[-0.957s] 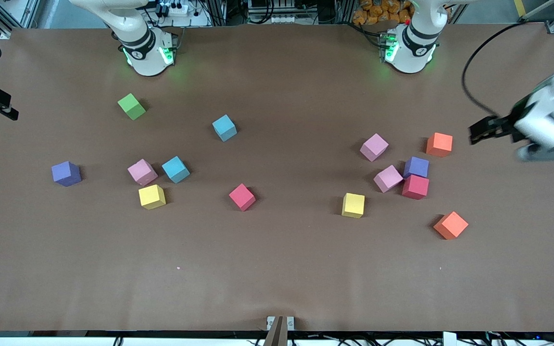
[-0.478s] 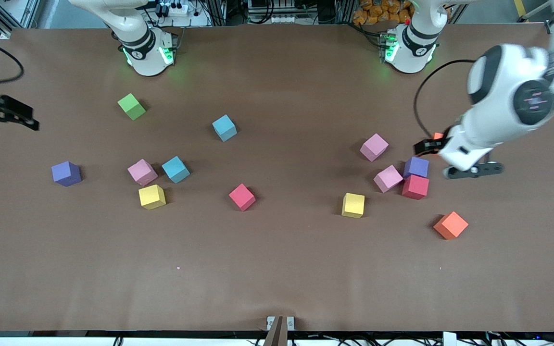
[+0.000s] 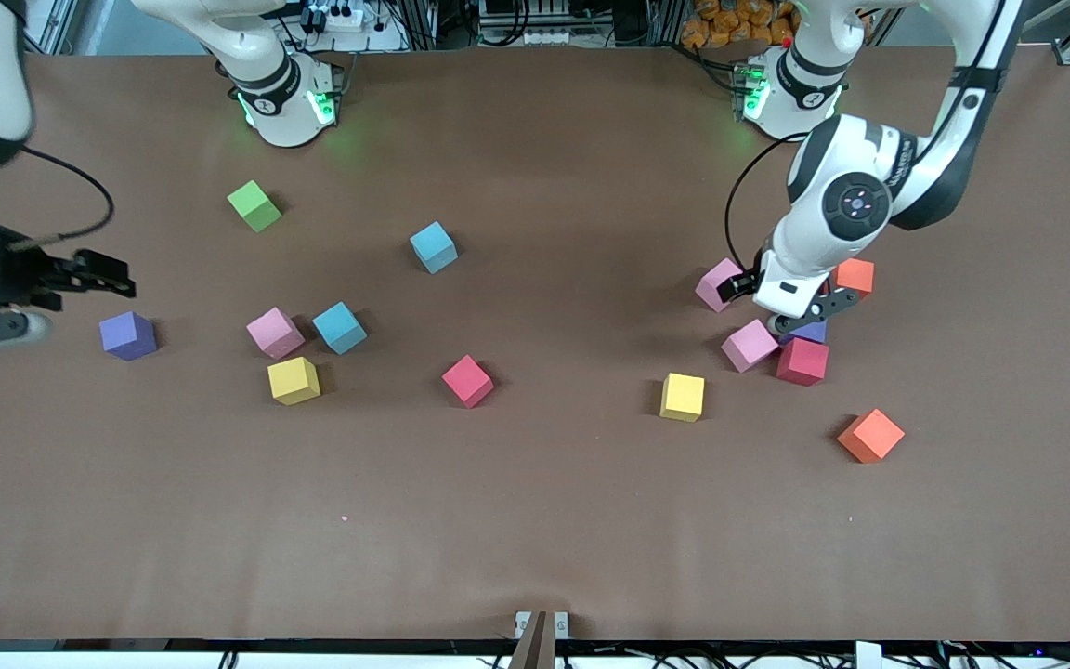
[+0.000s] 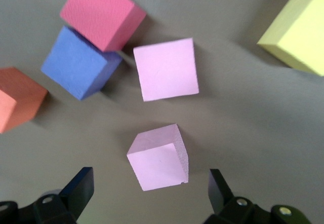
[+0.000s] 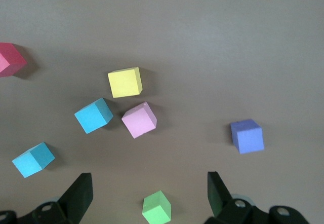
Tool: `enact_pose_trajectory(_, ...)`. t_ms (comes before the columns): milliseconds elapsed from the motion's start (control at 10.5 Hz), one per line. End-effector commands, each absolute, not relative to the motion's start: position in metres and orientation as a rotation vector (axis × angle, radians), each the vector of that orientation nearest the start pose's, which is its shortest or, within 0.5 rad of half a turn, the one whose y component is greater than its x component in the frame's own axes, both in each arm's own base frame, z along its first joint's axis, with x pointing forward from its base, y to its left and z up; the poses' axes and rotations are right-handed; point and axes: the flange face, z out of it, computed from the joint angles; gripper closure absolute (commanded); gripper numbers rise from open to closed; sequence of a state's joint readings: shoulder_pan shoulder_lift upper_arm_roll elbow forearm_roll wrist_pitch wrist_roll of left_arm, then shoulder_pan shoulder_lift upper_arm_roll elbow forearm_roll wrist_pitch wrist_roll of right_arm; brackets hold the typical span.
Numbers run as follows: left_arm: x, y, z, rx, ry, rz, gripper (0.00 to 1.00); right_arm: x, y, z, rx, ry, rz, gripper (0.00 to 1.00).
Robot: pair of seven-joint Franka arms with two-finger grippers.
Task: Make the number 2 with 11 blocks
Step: 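Reach the left gripper to a lavender cube while the right gripper reaches yellow, then grasp the lavender cube with the left gripper while the right gripper grasps yellow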
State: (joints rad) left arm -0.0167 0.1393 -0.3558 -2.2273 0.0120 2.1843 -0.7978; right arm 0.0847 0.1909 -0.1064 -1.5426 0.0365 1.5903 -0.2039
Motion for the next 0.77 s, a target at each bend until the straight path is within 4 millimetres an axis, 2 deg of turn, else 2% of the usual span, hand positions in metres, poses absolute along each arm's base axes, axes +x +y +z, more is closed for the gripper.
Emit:
enact_pose_trajectory(0,0.476,-0.188,0.286,-2.978,-0.757,0.262,0.0,0.622,0.014,0.502,-3.096,-0.303,0.215,0.0)
enact_pose_trajectory(191,0.47,-0.186,0.274,-2.914,-0.891,0.294,0.0,0.633,0.016,0.479,-3.099,-0.305,0.218,0.0)
enact_pose_trajectory(287,0.47,-0.19,0.268,-2.876,-1.006,0.284,0.0,0.639,0.024,0.465,-3.099,-0.323,0.223,0.0)
enact_pose_trajectory(574,0.469,-0.204,0.248,-2.832,-1.166,0.274,0.0,0.66,0.063,0.39,-3.102,-0.411,0.268,0.0)
enact_pose_trajectory(670,0.47,-0.204,0.244,-2.824,-1.19,0.272,0.0,0.664,0.084,0.364,-3.102,-0.46,0.273,0.0)
